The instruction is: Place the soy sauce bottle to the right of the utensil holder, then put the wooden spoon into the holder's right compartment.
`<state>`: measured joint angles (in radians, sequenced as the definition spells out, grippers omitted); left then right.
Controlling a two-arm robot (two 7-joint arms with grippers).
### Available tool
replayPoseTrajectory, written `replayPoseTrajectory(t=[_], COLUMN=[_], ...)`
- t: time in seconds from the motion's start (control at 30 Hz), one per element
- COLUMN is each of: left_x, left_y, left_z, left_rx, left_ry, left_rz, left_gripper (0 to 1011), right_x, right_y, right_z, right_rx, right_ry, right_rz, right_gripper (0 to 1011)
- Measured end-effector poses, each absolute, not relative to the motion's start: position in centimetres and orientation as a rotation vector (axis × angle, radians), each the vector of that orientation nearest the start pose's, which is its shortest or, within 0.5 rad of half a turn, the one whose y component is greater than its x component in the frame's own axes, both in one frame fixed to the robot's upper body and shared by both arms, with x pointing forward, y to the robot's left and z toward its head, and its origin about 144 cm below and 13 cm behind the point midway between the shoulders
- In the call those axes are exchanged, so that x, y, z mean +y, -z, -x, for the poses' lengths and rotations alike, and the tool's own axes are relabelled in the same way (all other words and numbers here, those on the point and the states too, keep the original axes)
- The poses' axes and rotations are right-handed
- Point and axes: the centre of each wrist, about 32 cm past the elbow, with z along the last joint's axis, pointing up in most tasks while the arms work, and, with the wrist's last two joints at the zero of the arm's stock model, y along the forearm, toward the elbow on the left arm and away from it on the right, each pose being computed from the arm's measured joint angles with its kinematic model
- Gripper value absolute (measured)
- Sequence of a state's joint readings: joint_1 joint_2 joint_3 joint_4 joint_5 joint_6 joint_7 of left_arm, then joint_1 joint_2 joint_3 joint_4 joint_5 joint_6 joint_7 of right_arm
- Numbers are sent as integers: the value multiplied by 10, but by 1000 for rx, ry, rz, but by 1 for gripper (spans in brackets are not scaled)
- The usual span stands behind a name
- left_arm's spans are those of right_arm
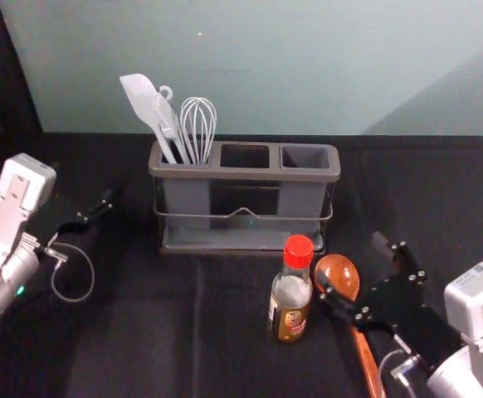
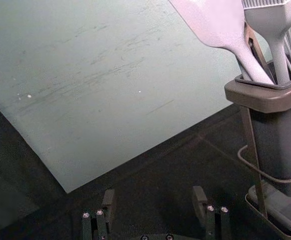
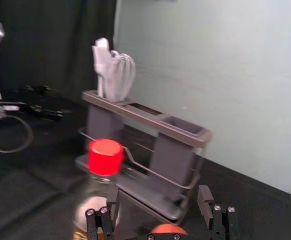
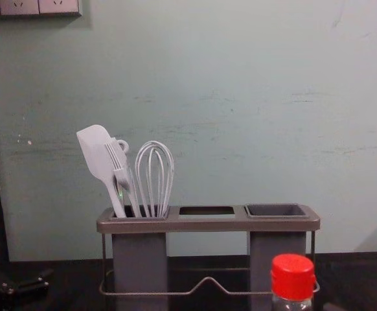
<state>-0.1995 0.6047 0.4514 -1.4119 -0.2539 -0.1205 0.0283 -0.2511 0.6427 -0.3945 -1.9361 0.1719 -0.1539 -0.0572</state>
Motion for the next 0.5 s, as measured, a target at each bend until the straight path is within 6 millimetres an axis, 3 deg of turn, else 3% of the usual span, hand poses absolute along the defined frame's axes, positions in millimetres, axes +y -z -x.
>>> replayPoseTrajectory(t=[0.5], left_x=[310], left_y=[-1140], left_z=[-489], left_rx=[-285], left_ry=[-1248], left_rz=[-305], left_gripper=[1000], right_x=[-222], right_y=[-1160], right_z=[-355], right_rx=[-198], right_ry=[951], right_rz=[47], right_gripper=[1003])
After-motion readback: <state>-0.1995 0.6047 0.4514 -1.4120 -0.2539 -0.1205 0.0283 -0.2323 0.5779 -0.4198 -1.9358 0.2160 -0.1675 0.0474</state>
